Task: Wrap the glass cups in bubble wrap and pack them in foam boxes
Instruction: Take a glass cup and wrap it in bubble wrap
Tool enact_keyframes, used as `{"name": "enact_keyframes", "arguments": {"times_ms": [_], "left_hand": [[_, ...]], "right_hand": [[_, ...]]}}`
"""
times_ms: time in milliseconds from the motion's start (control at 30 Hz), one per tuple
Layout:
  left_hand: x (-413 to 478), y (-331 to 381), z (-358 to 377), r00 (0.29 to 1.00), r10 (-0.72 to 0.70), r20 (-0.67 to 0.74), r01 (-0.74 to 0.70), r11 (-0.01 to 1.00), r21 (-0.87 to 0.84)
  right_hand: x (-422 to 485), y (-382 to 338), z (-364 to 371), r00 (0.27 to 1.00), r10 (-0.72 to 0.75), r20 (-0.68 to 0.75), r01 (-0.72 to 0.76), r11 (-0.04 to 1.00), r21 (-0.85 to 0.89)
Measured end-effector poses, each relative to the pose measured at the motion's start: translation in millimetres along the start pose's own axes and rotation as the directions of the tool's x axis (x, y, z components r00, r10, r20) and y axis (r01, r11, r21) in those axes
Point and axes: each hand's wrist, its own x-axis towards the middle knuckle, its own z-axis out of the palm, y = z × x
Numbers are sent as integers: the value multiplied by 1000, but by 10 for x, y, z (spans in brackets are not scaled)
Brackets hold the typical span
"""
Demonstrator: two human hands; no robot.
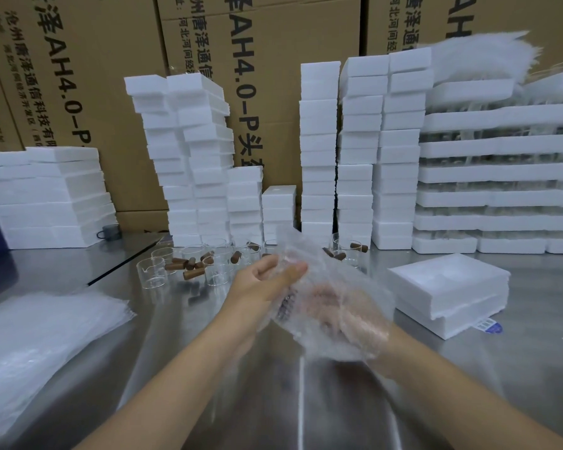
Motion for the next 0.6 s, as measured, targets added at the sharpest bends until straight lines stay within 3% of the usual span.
{"name": "enact_keyframes", "arguments": {"times_ms": [67, 167, 267, 367, 467, 600], "left_hand": [[17, 53, -71, 996, -25, -81, 16, 994, -112], [47, 107, -208, 976, -137, -169, 91, 963, -253], [27, 128, -235, 967, -170, -190, 112, 953, -281], [17, 114, -194, 971, -214, -112, 182, 953, -241], [-2, 123, -143, 971, -231, 58, 236, 963, -130], [-4, 123, -126, 977, -209, 51, 210, 978, -12]], "right_hand": [[-50, -58, 17, 992, -22, -126, 42, 987, 158], [-89, -123, -18, 930, 29, -366, 40, 983, 180], [-110, -138, -46, 969, 76, -236, 10, 939, 343], [-147, -127, 22, 996, 54, -69, -23, 925, 378], [-93, -52, 50, 995, 92, -46, -72, 944, 321], [-84, -151, -89, 986, 150, -78, -109, 917, 384]]}}
